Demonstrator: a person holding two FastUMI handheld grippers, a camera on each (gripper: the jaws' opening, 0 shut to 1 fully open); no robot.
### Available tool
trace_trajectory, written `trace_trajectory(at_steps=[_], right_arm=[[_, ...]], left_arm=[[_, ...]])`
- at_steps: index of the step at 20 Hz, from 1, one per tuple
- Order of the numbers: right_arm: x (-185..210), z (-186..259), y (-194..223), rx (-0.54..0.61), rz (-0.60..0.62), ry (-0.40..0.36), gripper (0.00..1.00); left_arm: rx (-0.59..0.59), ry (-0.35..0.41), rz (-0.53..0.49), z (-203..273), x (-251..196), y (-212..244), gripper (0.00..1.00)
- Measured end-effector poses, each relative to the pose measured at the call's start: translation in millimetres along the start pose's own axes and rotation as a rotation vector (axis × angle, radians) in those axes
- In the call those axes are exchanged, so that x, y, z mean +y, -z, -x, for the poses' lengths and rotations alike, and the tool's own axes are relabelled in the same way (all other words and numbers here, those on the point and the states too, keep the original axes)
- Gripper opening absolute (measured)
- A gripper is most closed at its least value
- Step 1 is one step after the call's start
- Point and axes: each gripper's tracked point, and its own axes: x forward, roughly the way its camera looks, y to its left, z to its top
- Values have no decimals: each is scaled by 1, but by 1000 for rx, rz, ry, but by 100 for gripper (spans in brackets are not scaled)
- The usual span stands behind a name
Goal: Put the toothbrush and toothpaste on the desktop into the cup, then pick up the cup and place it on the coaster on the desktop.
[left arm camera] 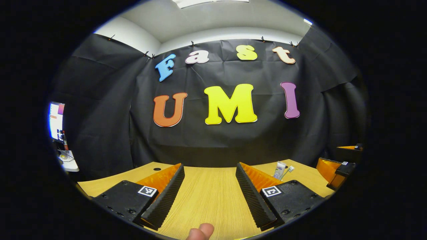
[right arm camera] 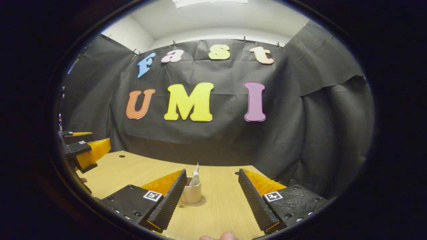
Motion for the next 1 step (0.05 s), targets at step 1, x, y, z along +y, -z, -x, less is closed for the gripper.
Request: trace_trajectory(at_steps=[1], right_arm=[[0,1,0,1,0,1,94]], left_arm=[[-4,0,-1,0,1,0,98]])
